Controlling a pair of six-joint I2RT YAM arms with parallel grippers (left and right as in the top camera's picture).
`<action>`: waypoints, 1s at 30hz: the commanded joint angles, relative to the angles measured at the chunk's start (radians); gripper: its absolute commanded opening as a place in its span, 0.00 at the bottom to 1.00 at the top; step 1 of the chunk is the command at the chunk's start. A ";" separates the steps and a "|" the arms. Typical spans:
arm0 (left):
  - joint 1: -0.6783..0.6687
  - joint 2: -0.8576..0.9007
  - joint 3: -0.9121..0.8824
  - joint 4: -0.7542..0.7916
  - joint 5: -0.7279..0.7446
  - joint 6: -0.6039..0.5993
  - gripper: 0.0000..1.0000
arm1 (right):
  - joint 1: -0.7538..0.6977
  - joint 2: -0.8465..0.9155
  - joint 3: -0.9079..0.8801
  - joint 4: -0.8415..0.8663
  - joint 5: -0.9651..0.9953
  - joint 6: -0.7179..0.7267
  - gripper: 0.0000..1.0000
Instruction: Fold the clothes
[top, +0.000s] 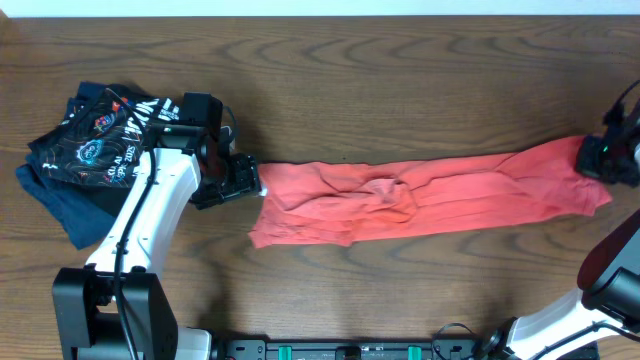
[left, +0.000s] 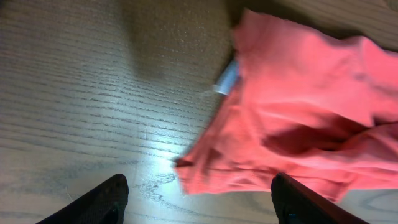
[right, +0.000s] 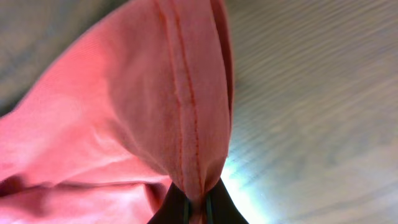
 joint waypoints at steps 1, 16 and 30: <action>0.002 -0.001 0.009 -0.011 0.010 -0.002 0.75 | 0.074 -0.001 0.081 -0.046 0.025 0.071 0.01; 0.002 -0.001 0.009 -0.032 0.009 -0.002 0.75 | 0.507 -0.001 0.087 -0.209 0.063 0.107 0.01; 0.002 -0.001 0.009 -0.032 0.009 -0.002 0.75 | 0.711 -0.001 -0.059 -0.233 0.062 0.241 0.01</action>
